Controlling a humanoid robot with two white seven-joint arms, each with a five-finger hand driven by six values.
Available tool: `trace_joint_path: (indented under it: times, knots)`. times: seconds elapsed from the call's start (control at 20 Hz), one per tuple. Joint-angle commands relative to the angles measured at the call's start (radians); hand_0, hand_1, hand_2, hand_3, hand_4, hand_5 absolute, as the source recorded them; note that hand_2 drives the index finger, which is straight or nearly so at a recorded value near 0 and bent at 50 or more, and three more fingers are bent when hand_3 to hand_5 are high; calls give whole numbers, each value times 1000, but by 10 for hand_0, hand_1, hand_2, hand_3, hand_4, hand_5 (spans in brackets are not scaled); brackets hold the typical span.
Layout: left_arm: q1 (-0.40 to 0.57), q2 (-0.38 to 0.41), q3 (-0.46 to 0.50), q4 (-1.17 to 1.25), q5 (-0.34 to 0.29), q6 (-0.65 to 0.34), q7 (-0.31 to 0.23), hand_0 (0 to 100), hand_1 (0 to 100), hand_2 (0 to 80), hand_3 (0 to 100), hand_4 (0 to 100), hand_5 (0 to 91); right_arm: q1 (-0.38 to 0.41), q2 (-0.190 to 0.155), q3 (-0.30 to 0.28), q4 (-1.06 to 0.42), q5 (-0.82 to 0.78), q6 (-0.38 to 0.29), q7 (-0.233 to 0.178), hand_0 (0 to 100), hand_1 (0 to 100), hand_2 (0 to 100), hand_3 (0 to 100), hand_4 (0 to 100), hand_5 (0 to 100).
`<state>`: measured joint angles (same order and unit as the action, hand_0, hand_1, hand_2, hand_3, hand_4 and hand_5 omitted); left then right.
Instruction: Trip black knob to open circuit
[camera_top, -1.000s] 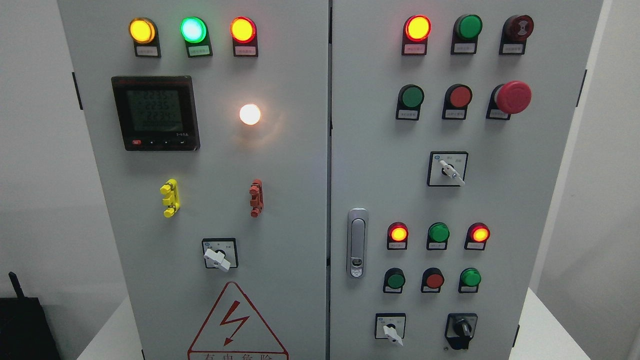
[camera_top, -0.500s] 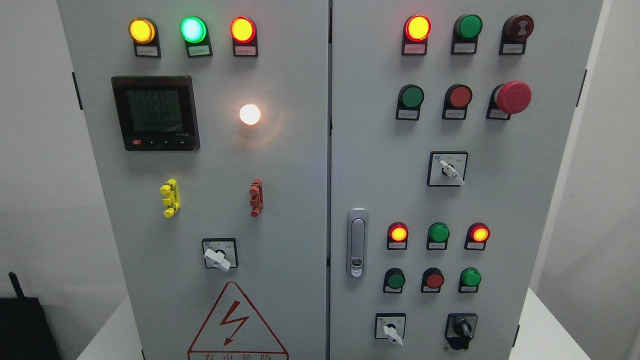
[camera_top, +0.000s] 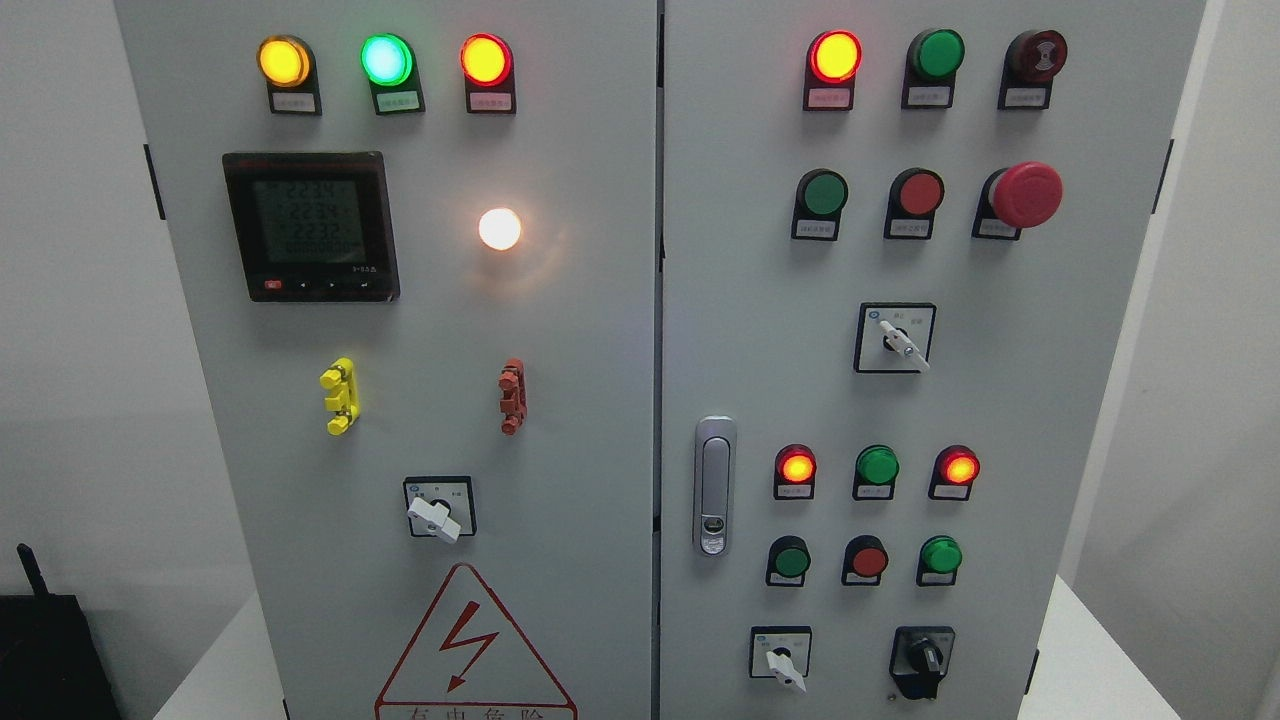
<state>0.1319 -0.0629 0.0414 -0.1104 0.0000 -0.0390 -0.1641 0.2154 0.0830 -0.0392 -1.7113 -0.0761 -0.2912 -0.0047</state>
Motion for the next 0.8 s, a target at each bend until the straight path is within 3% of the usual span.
trace_joint_path:
  times: [0.0,0.75]
  knots:
    - [0,0,0,0,-23,-1,0,120,389,0,0,0,0,-40,-6,1,-48,-14,26,0,0,0,0,1000,1000,1000]
    - [0,0,0,0,-23,1,0,120,389,0,0,0,0,-117,-14,-1,-51,-16,90,0,0,0,0,1000,1000,1000]
